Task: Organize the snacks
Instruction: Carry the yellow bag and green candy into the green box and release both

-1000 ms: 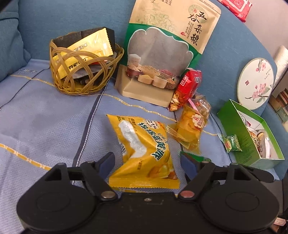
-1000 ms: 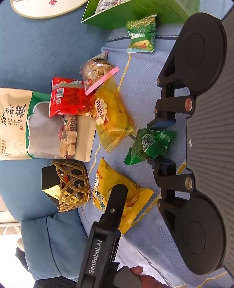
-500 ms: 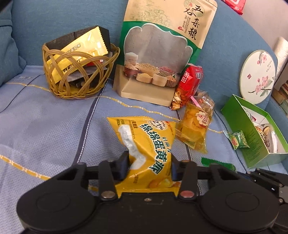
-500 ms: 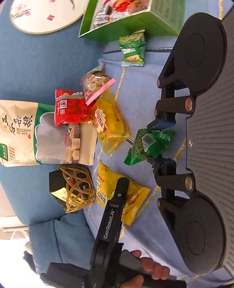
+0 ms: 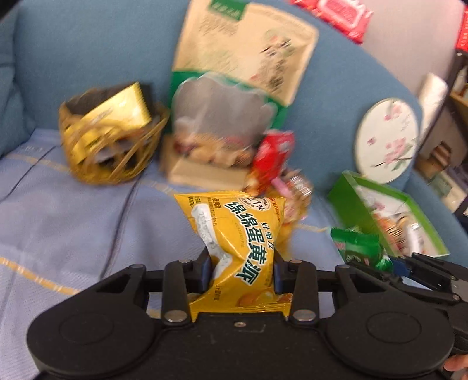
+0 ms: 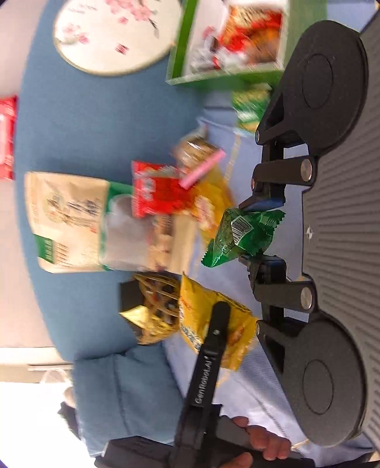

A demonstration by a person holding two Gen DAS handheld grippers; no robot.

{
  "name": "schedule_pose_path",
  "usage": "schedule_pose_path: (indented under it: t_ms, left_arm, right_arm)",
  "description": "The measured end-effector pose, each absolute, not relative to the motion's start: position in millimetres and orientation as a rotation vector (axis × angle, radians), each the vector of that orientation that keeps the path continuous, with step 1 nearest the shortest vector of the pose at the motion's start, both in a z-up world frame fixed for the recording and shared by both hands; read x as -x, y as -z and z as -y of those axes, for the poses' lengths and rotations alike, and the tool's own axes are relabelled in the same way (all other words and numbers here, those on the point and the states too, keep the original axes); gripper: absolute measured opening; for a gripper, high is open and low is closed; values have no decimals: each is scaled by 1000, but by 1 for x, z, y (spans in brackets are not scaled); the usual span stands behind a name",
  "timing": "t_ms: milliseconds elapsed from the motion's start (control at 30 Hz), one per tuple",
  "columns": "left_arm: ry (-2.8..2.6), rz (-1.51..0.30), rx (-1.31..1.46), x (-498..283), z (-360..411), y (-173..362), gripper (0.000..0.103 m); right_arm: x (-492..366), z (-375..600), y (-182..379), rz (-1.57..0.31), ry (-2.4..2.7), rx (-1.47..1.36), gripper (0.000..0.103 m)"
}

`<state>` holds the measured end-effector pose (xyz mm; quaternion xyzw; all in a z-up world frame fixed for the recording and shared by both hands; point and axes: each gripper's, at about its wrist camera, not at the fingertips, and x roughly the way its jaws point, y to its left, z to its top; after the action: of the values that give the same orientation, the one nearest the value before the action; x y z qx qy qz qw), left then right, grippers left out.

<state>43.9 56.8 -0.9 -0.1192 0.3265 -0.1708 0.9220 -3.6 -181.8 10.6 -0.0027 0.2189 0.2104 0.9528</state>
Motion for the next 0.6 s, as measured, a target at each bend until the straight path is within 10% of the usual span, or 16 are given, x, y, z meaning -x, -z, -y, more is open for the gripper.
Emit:
schedule_pose_path:
  t_ms: [600]
  left_arm:
    - [609,-615,207,-108,125,-70,69]
  right_arm:
    - [-11,360,-48,-318,63,-143,53]
